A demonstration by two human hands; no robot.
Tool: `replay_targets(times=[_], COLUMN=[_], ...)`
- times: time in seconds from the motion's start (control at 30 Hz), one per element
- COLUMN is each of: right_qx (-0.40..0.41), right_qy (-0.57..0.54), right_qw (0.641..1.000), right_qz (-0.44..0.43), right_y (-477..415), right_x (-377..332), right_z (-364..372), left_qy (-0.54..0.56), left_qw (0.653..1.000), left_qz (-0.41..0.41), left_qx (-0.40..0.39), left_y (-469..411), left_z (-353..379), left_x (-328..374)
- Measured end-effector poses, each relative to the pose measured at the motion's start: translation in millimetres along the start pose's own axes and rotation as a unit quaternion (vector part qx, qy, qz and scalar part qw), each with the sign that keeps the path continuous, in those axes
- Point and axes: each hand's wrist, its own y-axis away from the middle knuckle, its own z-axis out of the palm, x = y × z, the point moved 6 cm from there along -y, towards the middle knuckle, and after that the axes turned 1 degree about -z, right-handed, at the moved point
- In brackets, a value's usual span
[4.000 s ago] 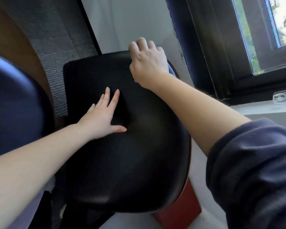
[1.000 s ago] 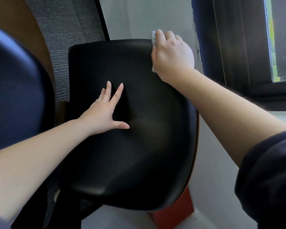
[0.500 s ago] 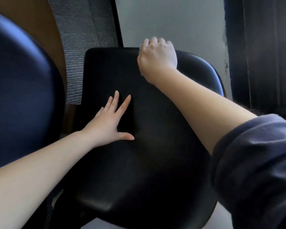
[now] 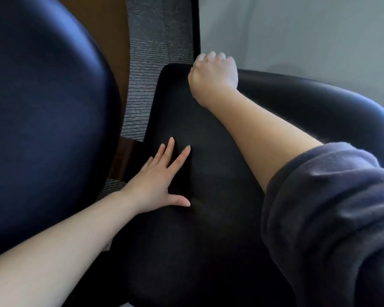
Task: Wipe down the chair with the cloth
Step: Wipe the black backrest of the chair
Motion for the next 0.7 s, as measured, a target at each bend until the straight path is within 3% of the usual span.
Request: replay_targets(times=[0.4,0.53,0.7], right_qx=[-0.050,-0.087,-0.121], right_qy=[0.027,0.095,0.186], right_qw=[0.998,0.985,0.935], right_qz=[-0.032,-0.118,-0.278], right_y=[-56,-67,-43], right_x=[-72,-105,-161], right_z=[22,27,52], left_qy=[-0.017,-0.034,-0.043], left_qw=[1.000,0.999,0.998], left_qz=[0.019,0.032,0.040], left_qx=[0.001,-0.019,-0.029], left_y=[-6,0,13], left_z=[10,15,26], left_x=[-72,-88,-96])
